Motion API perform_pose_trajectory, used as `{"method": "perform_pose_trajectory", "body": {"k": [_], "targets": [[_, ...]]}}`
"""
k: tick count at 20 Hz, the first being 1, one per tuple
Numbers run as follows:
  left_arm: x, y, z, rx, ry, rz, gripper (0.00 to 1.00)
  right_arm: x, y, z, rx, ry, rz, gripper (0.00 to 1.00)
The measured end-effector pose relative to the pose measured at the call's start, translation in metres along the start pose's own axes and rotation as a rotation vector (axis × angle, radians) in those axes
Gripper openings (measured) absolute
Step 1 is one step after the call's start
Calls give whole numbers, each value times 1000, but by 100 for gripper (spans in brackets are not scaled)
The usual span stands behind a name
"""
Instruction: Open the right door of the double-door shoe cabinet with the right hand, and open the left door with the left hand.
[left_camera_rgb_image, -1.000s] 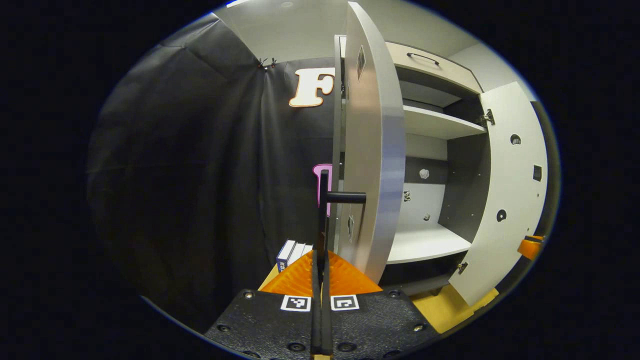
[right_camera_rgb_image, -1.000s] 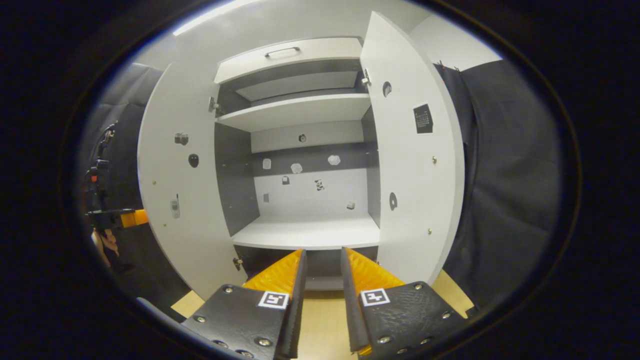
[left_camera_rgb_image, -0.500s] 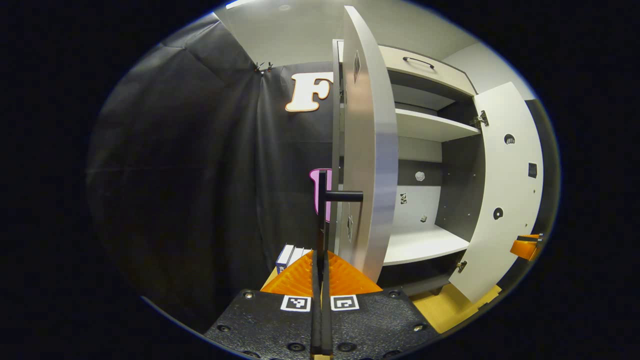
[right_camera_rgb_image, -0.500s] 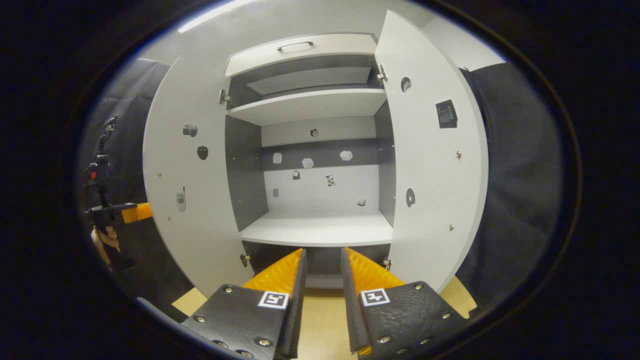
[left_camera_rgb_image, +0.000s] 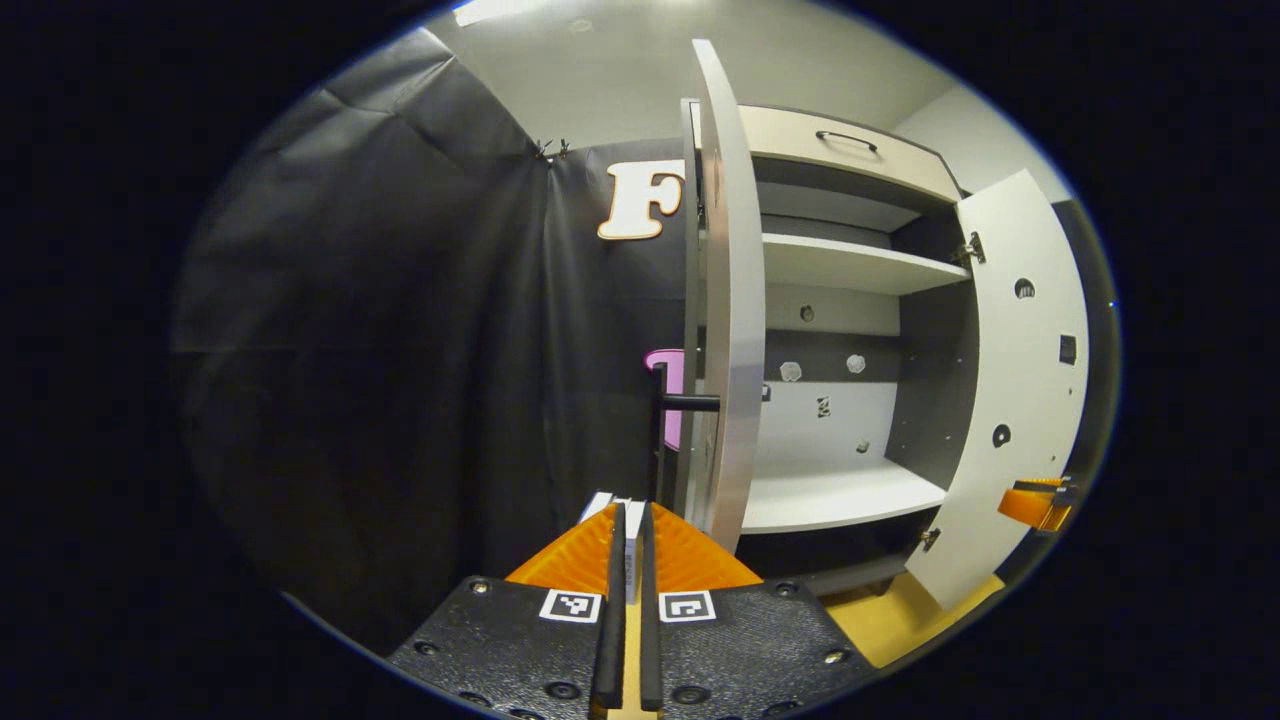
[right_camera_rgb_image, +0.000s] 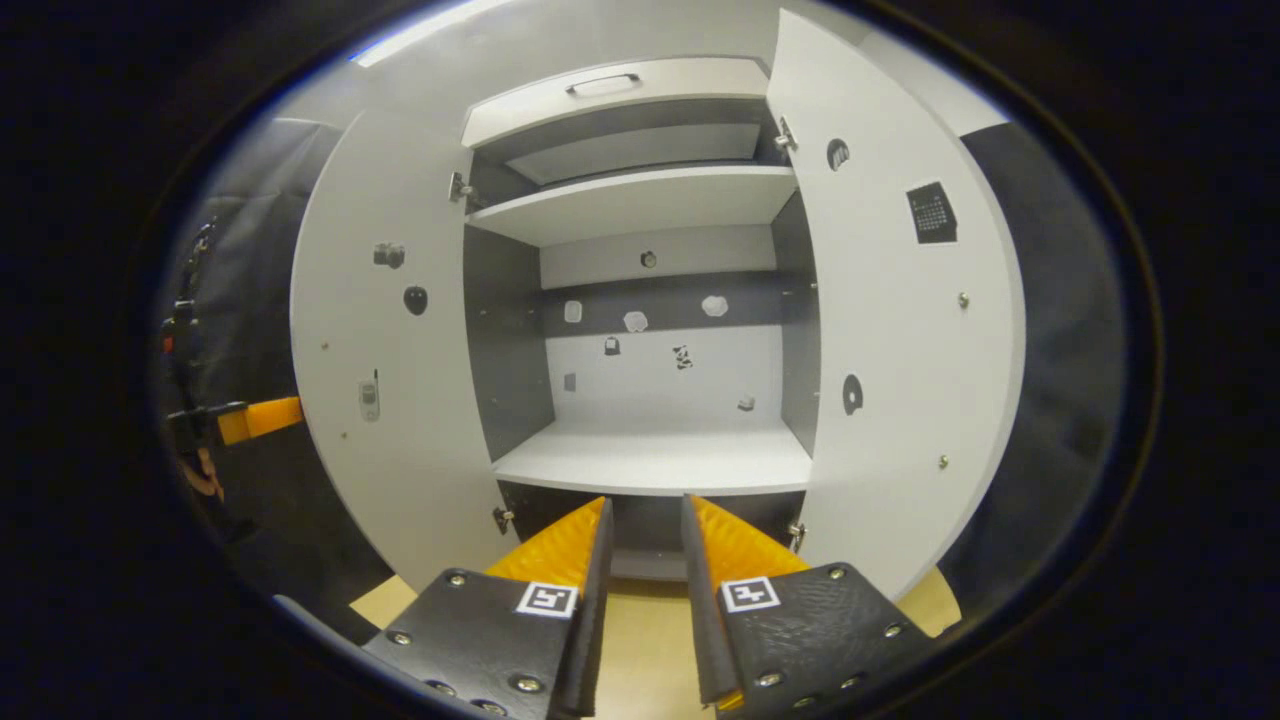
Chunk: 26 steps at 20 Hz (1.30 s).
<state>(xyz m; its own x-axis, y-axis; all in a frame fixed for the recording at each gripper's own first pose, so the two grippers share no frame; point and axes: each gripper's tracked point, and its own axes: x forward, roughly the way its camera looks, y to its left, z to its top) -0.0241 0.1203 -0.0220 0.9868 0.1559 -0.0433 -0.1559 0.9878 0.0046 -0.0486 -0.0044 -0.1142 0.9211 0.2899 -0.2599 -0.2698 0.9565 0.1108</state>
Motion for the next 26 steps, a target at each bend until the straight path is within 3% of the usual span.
{"method": "perform_pose_trajectory", "body": {"k": [1, 2, 10, 11, 18, 19, 21, 22, 25, 26], "targets": [[-6, -4, 4, 10, 0, 8, 0, 2, 1, 1, -1, -3, 8, 32], [-12, -7, 9, 12, -6, 8, 8, 3, 3, 2, -3, -5, 19, 32], [-36, -61, 29, 3, -34, -64, 8, 3, -4, 13, -31, -23, 31, 31], [-35, -71, 32, -1, -39, -82, 8, 1, -6, 17, -36, -31, 23, 38], [-10, -154, 58, -37, -61, -251, 8, -10, -20, 84, -47, -144, -32, 34], [-6, -166, 62, -39, -66, -276, 8, -11, -22, 93, -48, -164, -39, 39], [1, -186, 67, -37, -72, -316, 8, -14, -24, 109, -49, -193, -53, 34], [4, -196, 69, -35, -72, -335, 16, -15, -26, 117, -49, -206, -64, 39], [11, -224, 74, -29, -81, -385, 8, -15, -27, 136, -36, -239, -94, 39], [14, -235, 74, -29, -84, -410, 15, -15, -25, 141, -25, -251, -91, 40]]}}
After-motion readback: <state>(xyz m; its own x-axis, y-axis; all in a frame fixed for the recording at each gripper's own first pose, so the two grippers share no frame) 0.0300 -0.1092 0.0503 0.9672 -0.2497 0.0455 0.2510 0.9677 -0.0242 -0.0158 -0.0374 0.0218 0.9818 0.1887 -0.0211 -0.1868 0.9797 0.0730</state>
